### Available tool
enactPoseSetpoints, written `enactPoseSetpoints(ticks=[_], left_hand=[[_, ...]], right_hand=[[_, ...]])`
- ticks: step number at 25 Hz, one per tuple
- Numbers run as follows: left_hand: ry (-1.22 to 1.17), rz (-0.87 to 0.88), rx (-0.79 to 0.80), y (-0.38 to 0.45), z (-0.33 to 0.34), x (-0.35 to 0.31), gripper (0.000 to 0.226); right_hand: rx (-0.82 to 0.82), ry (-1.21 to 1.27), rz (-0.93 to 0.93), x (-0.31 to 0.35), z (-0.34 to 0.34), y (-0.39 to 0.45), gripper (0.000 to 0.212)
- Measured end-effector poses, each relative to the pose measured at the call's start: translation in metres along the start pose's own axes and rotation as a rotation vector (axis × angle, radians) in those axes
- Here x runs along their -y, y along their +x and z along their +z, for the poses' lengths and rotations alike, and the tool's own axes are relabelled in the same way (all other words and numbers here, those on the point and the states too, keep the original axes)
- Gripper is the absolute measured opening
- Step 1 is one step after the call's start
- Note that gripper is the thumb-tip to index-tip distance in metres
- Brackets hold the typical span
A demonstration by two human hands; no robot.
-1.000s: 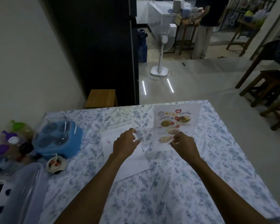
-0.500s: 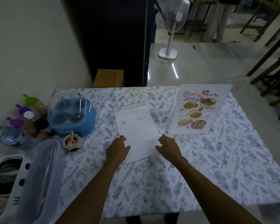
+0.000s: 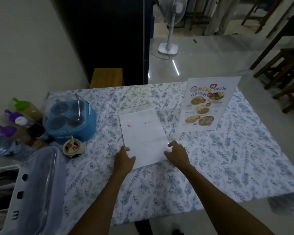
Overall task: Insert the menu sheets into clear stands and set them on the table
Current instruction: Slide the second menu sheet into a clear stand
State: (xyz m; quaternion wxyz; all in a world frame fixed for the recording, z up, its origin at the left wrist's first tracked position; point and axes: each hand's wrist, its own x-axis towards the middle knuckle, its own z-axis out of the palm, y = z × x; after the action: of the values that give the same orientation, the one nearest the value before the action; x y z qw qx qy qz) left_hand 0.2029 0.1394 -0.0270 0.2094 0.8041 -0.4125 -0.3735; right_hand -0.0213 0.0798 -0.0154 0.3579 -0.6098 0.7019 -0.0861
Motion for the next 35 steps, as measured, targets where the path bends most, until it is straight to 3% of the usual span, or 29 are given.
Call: enactPoseSetpoints(ticks=[2, 7, 13, 17, 24, 31, 35], left_hand=[[-0.004, -0.009, -0.046, -0.009, -0.007, -0.001, 0.044], [-0.082, -0.017, -0.166, -0.05, -0.023, -0.02, 0.044], [-0.103, -0.018, -0.263, -0.121, -0.038, -0.032, 0.039], [-0.181, -0.025, -0.311, -0.145, -0.057, -0.055, 0.041], [-0.292, 0.069, -0.419, -0.101, -0.108, -0.096, 0.05], [-0.141, 0.284, -0.451, -0.026, -0.14, -0.141, 0.055], [-0.127, 0.288, -0.47, 0.018, -0.148, -0.157, 0.064]], right_hand=[[-0.023, 0.004, -0.043, -0.005, -0.008, -0.01, 0.035], [-0.083, -0.056, -0.229, -0.01, -0.036, -0.039, 0.041], [-0.099, 0.084, -0.396, -0.041, -0.07, -0.093, 0.023], [-0.113, 0.17, -0.47, -0.038, -0.091, -0.106, 0.027], [-0.215, 0.219, -0.564, 0.031, -0.13, -0.069, 0.021], [-0.282, 0.114, -0.576, 0.109, -0.156, -0.002, 0.024], [-0.32, 0.088, -0.561, 0.138, -0.156, 0.033, 0.027]])
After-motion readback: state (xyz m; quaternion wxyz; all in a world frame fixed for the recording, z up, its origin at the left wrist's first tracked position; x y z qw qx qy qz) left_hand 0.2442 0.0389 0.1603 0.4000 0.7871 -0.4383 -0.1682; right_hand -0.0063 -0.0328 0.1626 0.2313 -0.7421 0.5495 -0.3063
